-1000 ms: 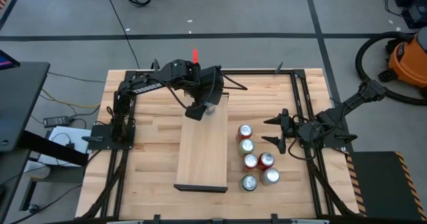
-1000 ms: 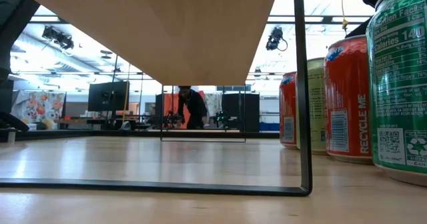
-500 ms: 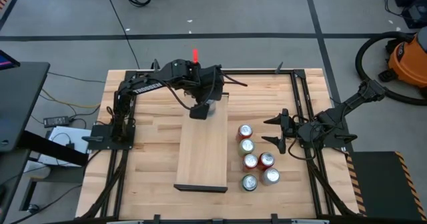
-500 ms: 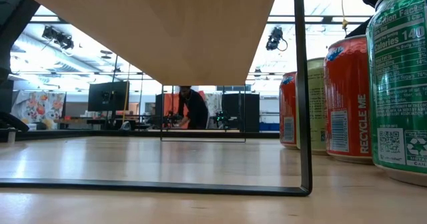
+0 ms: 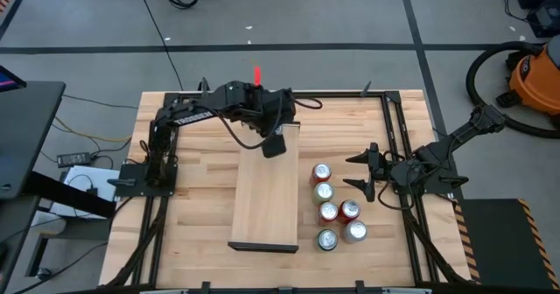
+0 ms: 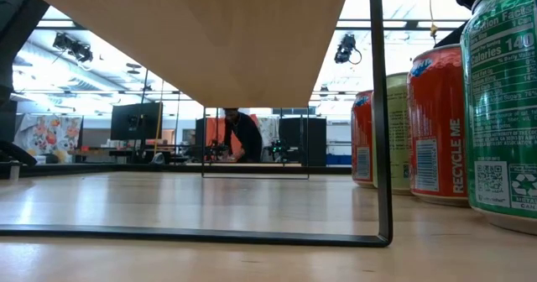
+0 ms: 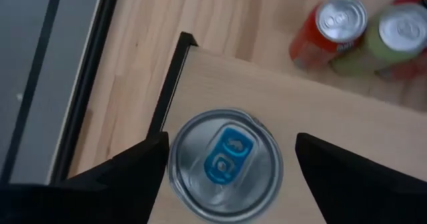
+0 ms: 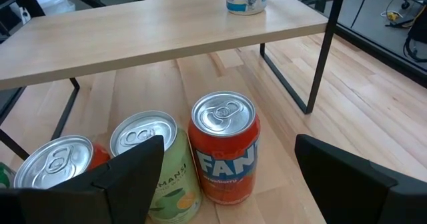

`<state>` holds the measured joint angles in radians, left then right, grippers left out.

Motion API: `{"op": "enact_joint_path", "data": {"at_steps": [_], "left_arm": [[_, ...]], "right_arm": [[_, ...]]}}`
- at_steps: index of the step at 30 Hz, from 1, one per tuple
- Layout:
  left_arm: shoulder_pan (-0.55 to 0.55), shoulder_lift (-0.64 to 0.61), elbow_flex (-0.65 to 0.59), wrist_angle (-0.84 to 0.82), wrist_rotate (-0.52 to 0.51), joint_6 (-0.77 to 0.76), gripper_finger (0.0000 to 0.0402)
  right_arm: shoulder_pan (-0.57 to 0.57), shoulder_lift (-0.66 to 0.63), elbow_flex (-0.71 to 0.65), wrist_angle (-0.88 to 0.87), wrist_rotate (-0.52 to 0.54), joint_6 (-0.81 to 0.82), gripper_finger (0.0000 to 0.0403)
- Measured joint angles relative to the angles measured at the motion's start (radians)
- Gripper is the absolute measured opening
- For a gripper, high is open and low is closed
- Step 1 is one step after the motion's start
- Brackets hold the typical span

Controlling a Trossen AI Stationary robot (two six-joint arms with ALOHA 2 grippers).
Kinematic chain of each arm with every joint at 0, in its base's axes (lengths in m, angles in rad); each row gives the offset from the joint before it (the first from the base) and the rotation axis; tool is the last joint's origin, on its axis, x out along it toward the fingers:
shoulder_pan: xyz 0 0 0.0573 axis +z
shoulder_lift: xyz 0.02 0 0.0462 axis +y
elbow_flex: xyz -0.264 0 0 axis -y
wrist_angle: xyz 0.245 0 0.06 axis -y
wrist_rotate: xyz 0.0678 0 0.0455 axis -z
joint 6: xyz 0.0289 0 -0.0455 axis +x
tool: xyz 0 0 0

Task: Place canned beverage on shelf
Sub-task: Put the blue soda can on the shelf

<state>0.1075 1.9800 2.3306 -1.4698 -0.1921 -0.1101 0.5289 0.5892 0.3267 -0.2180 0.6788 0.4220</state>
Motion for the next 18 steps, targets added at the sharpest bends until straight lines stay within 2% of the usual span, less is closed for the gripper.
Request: {"op": "enact_joint_path", "data": {"at_steps": [10, 14, 18], "left_arm": [[-0.005, 0.000, 0.000, -0.031, -0.028, -0.243, 0.0341], [-0.005, 0.000, 0.000, -0.051, -0.082, -0.337, 0.0349], [-0.005, 0.000, 0.000, -0.059, -0.094, -0.410, 0.0350]], "right_arm": [[0.000, 0.000, 0.000, 0.000, 0.000, -0.002, 0.0348], [0.000, 0.000, 0.000, 0.000, 0.000, -0.002, 0.0348], [0.000, 0.000, 0.000, 0.000, 0.000, 0.001, 0.0348]]}}
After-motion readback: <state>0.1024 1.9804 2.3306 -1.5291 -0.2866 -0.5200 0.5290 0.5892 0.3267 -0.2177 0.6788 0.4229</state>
